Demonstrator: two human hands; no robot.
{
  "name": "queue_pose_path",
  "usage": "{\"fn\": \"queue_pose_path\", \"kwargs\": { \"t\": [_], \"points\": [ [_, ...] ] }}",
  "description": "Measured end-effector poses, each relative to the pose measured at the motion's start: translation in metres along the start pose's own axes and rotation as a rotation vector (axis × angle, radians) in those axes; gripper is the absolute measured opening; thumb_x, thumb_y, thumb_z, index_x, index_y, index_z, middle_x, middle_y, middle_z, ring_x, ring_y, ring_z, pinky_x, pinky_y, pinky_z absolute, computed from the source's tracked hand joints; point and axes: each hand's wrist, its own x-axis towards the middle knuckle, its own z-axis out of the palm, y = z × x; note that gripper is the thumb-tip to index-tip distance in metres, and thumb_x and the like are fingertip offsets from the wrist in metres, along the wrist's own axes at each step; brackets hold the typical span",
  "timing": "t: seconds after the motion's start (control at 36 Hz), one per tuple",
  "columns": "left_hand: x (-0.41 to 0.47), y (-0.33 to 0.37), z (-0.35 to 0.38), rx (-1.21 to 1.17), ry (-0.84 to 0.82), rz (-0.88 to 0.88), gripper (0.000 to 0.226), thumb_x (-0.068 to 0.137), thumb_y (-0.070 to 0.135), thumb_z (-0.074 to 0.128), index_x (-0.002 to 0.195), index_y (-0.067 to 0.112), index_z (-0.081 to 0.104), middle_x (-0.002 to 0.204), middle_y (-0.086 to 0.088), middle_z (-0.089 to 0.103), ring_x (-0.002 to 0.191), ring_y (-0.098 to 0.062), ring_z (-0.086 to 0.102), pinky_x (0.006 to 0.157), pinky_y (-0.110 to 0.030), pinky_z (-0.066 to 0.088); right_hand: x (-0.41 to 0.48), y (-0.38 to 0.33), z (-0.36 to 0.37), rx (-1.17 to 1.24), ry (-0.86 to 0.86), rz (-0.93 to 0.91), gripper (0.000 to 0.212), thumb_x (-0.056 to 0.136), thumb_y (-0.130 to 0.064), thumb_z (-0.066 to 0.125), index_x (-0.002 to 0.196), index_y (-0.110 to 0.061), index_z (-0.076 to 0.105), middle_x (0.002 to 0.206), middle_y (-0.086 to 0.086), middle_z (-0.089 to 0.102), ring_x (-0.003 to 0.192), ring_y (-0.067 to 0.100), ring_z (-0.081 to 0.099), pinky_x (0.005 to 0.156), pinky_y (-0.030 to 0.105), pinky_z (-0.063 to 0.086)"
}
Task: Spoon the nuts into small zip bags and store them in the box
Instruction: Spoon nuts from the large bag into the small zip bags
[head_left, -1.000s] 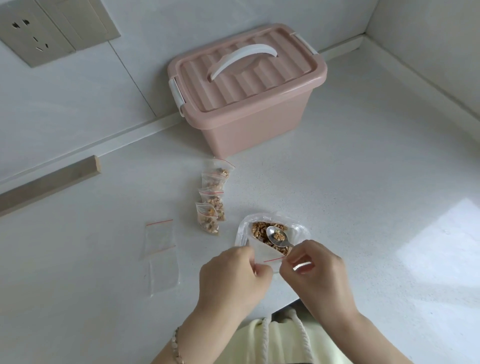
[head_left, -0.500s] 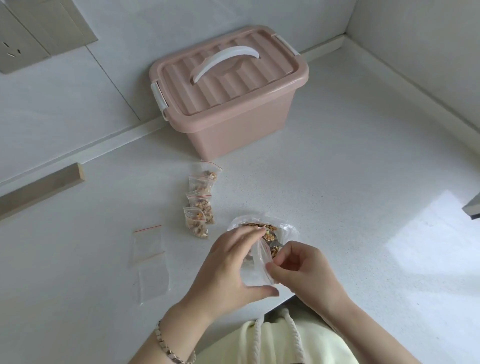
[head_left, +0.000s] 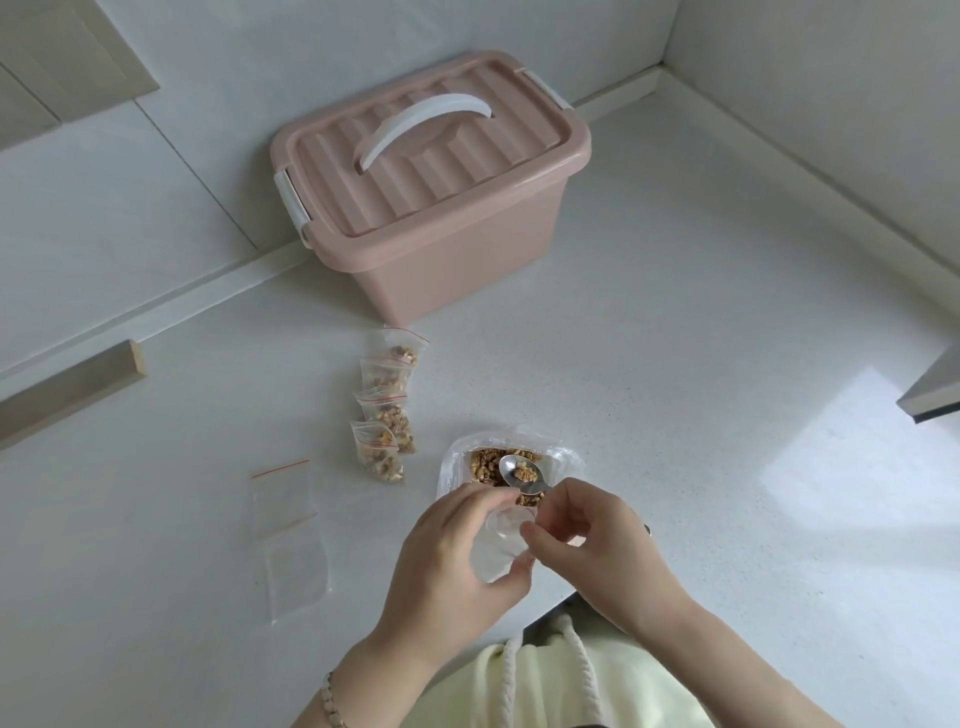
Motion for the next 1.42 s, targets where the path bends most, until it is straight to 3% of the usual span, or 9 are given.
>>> {"fn": "queue_pose_path", "kwargs": {
  "t": [0.11,0.31,0.64,0.81,0.92,1.03,1.14,1.28,1.42],
  "points": [
    [-0.004,-0.006,-0.002,-0.133,0.009,-0.215,0.039,0.068,0.035,0.067,0.106,0.031,0.060,0.104,0.019,0.063,0.102,0.002,0.057,0.088,-0.004,0.035,0.010,0.019,-0.016,-0.015,-0.022,0.000,0.031,0.071,-0.049,0.068,0.088,-0.024,0.062,0.082,-0.012,0.067,0.079,0.000,0.061,0.067,0.013,0.047],
    [-0.014,-0.028,-0.011,-0.207,-0.036,-0.440,0.054,0.066,0.021,0.082,0.108,0.043,0.055,0.110,0.027,0.060,0.110,0.014,0.046,0.086,0.004,0.027,0.041,0.105,-0.047,-0.770,0.094,0.177,0.056,0.085,-0.046,0.057,0.132,-0.018,0.044,0.126,0.008,0.045,0.120,0.022,0.041,0.098,0.031,0.040],
    [-0.024,-0.038,-0.012,-0.313,-0.033,-0.518,0.082,0.041,0.082,0.064,0.112,0.044,0.050,0.105,0.013,0.064,0.108,0.011,0.050,0.089,0.001,0.031,0.059,0.127,-0.048,-1.108,-0.120,0.063,0.024,0.088,-0.034,0.049,0.105,-0.018,0.053,0.109,-0.001,0.046,0.099,0.013,0.046,0.085,0.021,0.042],
    [-0.021,-0.038,-0.014,-0.327,-0.030,-0.496,0.061,0.058,0.059,0.075,0.110,0.041,0.050,0.105,0.028,0.060,0.105,0.008,0.053,0.096,-0.016,0.035,0.054,0.116,-0.060,-0.807,-0.154,0.179,0.016,0.085,-0.026,0.056,0.098,-0.021,0.050,0.084,-0.007,0.063,0.068,0.011,0.060,0.059,0.023,0.048],
    [-0.019,-0.039,-0.014,-0.325,-0.006,-0.508,0.067,0.049,0.063,0.072,0.110,0.044,0.051,0.105,0.023,0.064,0.107,0.005,0.054,0.100,-0.021,0.036,0.047,0.116,-0.066,-0.373,-0.036,0.180,0.018,0.081,-0.014,0.066,0.093,-0.023,0.057,0.076,-0.005,0.068,0.069,0.013,0.067,0.065,0.029,0.056],
    [-0.018,-0.039,-0.015,-0.305,0.027,-0.516,0.059,0.053,0.059,0.069,0.109,0.050,0.051,0.108,0.015,0.063,0.113,-0.003,0.052,0.104,-0.026,0.035,0.037,0.108,-0.059,0.155,0.192,0.169,0.014,0.082,-0.009,0.065,0.096,-0.009,0.065,0.064,0.003,0.065,0.054,0.007,0.057,0.055,0.016,0.048],
    [-0.016,-0.038,-0.016,-0.271,0.054,-0.526,0.061,0.054,0.057,0.070,0.110,0.047,0.050,0.112,0.017,0.061,0.115,0.000,0.050,0.099,-0.016,0.033,0.037,0.093,-0.038,0.669,0.294,0.220,0.015,0.090,-0.014,0.054,0.101,-0.011,0.062,0.065,0.002,0.055,0.063,0.012,0.054,0.064,0.018,0.052],
    [-0.011,-0.039,-0.016,-0.210,0.058,-0.517,0.056,0.066,0.028,0.081,0.106,0.048,0.049,0.116,0.019,0.058,0.114,0.006,0.047,0.090,-0.001,0.030,0.047,0.082,-0.022,0.586,0.369,0.248,0.031,0.098,-0.030,0.037,0.093,-0.012,0.061,0.070,0.008,0.058,0.063,0.019,0.059,0.061,0.029,0.044],
    [-0.007,-0.041,-0.013,-0.181,0.056,-0.512,0.054,0.065,0.029,0.081,0.103,0.048,0.048,0.114,0.020,0.058,0.112,0.008,0.046,0.082,0.007,0.026,0.044,0.088,-0.032,0.545,0.388,0.236,0.046,0.099,-0.036,0.029,0.094,-0.005,0.062,0.072,0.015,0.062,0.063,0.022,0.062,0.061,0.030,0.045]
  ]
}}
